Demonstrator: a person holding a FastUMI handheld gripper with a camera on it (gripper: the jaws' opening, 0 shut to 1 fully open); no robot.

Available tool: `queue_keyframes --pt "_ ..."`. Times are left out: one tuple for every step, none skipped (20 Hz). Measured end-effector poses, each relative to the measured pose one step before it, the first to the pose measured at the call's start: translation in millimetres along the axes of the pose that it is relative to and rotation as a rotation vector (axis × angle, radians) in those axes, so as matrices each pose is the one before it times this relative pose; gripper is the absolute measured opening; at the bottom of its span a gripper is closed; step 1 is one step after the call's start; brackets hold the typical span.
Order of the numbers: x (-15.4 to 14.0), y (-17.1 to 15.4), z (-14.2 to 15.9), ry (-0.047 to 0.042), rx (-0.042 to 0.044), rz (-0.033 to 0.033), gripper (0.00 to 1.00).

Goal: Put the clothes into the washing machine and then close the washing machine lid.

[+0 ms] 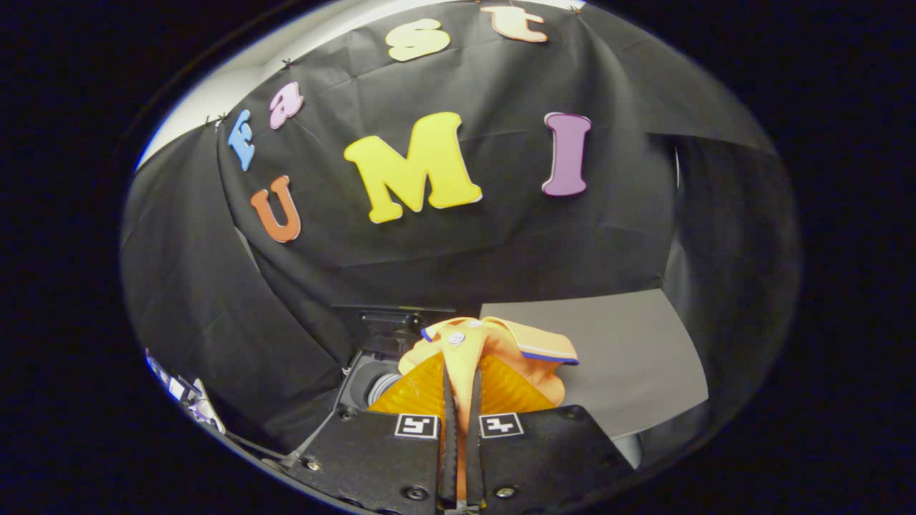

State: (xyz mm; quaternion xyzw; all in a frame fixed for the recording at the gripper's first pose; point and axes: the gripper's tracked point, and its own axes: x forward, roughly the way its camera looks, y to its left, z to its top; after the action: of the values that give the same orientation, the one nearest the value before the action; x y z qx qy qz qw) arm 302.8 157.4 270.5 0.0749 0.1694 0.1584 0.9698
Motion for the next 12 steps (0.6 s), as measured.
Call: queue_keyframes --pt "-0.20 13.45 1.01 -0.00168 -0.01086 0.00723 0.08" --pt "-0.06 12.79 -2.33 0.00223 -0.00674 0.00633 0.08" --pt "1.71 11.77 -2.34 0.00675 -0.00037 0.00746 0.08" --pt "3.74 13.31 -3.44 0.00737 0.00126 0.01076 0.08" --pt "5.05 11.25 -2.85 0.00941 -0.00036 0.00664 0.08" --pt "4.33 11.61 -3.99 0.01435 -0.00013 0.01065 0.08" --pt "7.89 12.03 -2.69 0.01318 -0.00133 0.01511 0.08" --pt "10.14 11.89 -4.39 0.01689 -0.00408 0.01340 0.08" --pt "9.16 7.98 -2.75 0.01645 -0.00431 0.01221 0.08" --pt "11.01 10.66 -4.01 0.01722 0.00026 0.01777 0.08" --pt "9.99 6.98 -2.87 0.01739 -0.00215 0.01222 0.08" --pt "12.86 6.92 -3.99 0.01917 -0.00377 0.01508 0.08"
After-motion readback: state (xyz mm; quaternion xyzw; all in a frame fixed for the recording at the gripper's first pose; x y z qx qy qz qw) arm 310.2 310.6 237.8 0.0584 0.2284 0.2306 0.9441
